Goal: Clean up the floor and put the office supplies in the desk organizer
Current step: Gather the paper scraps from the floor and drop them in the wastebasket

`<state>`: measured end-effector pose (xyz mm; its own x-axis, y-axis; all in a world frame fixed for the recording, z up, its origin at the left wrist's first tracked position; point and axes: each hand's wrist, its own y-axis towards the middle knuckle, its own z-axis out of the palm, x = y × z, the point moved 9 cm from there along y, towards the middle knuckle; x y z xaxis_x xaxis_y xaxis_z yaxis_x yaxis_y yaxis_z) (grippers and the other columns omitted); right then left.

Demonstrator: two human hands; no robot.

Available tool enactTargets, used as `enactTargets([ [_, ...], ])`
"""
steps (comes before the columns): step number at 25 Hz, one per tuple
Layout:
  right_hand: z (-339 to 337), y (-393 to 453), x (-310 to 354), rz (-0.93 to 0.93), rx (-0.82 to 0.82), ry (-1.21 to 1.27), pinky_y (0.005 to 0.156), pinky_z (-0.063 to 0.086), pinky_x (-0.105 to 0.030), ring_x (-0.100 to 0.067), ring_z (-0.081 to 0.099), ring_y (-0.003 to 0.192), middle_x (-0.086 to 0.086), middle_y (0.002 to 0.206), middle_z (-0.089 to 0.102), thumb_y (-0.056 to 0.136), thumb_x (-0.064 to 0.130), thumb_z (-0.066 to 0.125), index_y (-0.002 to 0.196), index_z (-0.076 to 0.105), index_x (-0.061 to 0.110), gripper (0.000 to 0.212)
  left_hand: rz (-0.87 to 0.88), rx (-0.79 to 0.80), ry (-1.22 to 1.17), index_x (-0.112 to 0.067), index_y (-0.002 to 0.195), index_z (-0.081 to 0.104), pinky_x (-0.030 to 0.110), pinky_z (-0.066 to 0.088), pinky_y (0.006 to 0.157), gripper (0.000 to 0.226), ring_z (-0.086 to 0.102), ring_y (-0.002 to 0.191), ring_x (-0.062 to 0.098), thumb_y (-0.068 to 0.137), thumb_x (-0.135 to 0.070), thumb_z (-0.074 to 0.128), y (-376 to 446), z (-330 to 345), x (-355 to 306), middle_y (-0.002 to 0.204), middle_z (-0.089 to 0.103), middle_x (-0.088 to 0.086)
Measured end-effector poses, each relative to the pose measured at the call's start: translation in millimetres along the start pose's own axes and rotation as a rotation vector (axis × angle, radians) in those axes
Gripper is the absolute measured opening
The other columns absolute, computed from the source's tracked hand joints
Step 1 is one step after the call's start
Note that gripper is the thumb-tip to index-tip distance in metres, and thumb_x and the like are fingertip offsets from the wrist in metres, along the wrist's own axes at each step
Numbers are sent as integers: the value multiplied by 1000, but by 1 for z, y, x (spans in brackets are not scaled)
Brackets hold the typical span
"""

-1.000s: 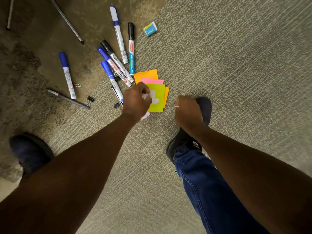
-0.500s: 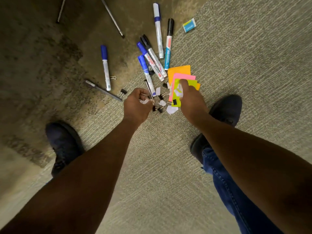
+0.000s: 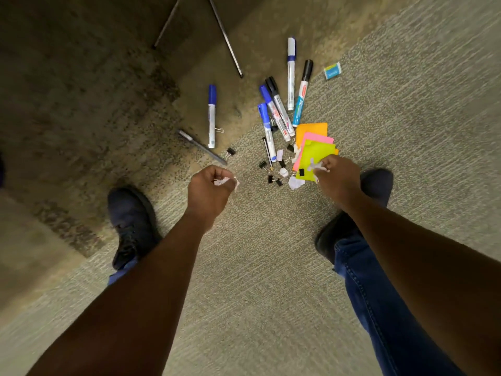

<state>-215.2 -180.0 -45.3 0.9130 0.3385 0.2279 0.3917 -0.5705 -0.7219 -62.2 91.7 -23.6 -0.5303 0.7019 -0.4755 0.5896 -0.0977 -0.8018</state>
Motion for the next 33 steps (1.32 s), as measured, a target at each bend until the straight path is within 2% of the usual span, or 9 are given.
enactTargets([
  [8,-14,-81,225,-237,70,310,69,56,-49,-27,69,68,-5,67,67,75,25,80,64,58,24,24,-55,-131,-411,-7,79,67,31,51,73,9,65,68,15,79,-1,74,-35,-159,-30,73,71,8],
  [12,9,-125,367,-431,120,302,64,55,-32,-5,60,60,13,61,59,76,16,79,60,55,28,31,7,-291,-566,-10,77,67,34,54,79,12,67,74,17,79,1,72,-50,-275,-41,78,73,8],
  [18,68,-235,559,-763,212,305,67,52,-39,-26,63,78,-7,79,67,77,15,75,79,62,12,14,155,-535,-756,-8,86,66,25,50,70,11,63,75,16,79,0,70,-89,-454,-40,83,68,10],
  [20,88,-285,617,-940,241,305,69,54,-37,-17,64,77,3,80,65,78,18,73,80,61,19,11,189,-675,-765,-8,83,67,23,48,60,10,60,69,14,75,-2,70,-104,-512,-19,78,65,9],
  [23,132,-330,678,-1021,269,251,58,43,-9,3,55,68,14,76,60,84,16,67,79,58,26,14,137,-898,-590,-5,88,69,28,51,61,14,63,71,17,75,-11,67,-113,-580,17,81,67,9],
  [26,177,-357,713,-1113,230,203,65,44,-20,-9,57,81,0,91,64,89,10,58,90,60,11,3,20,-1092,-368,-14,92,68,35,57,81,13,67,87,17,81,-16,61,-107,-621,46,94,71,6],
  [28,207,-363,723,-1175,275,98,79,45,-27,-17,57,96,-9,106,62,92,7,53,104,60,5,14,54,-1055,-157,-10,103,68,23,51,82,20,63,92,10,86,-13,58,-92,-630,49,103,70,6],
  [30,234,-360,721,-1199,355,-80,89,42,-25,-21,54,112,-11,121,58,93,7,53,122,53,5,30,62,-803,-3,-11,124,60,11,41,81,35,60,105,11,89,-13,58,-65,-621,57,119,66,5],
  [33,242,-358,703,-1244,370,-170,100,40,-34,-26,47,123,-13,133,51,89,2,53,133,46,6,45,48,-618,126,-18,138,48,17,39,87,48,57,117,19,91,-14,55,-54,-602,77,129,62,5],
])
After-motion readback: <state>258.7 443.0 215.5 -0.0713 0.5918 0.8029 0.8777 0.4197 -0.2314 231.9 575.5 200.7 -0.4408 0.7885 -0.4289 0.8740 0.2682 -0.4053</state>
